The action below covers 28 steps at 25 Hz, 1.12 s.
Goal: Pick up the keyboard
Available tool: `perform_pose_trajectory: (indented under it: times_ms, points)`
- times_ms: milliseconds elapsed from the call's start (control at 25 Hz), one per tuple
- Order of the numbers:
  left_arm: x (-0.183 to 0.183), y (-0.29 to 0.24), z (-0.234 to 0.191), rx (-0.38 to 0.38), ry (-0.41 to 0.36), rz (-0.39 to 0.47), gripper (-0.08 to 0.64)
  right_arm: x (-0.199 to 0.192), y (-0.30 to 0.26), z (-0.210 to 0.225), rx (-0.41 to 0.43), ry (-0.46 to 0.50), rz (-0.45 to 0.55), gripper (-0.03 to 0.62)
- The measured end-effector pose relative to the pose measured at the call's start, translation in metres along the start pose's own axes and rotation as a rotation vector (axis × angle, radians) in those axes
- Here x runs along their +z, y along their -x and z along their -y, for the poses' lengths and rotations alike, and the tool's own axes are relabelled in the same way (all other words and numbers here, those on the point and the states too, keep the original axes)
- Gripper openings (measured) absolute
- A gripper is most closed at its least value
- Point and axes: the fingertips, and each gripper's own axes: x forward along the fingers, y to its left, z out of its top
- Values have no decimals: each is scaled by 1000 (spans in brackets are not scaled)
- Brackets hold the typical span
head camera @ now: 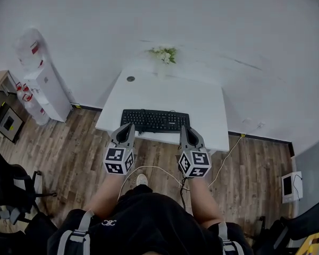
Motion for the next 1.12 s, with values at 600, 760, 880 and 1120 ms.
perform_pose_trajectory:
  times_ms: [600,760,880,1120]
  points:
    - [-3,-144,-99,-3,9,-82,0,-17,-162,44,-46,-37,-71,5]
    - [-13,-175,-109,-38,3,-116,0,-27,-187,59,-82,-52,-85,5]
    - [-24,-192,-116,-39,26,-144,0,-36,-197,72,-97,-62,-108,5]
    - [-42,-198,-124,-26,53,-186,0,-55,-205,86,-119,-64,-165,5]
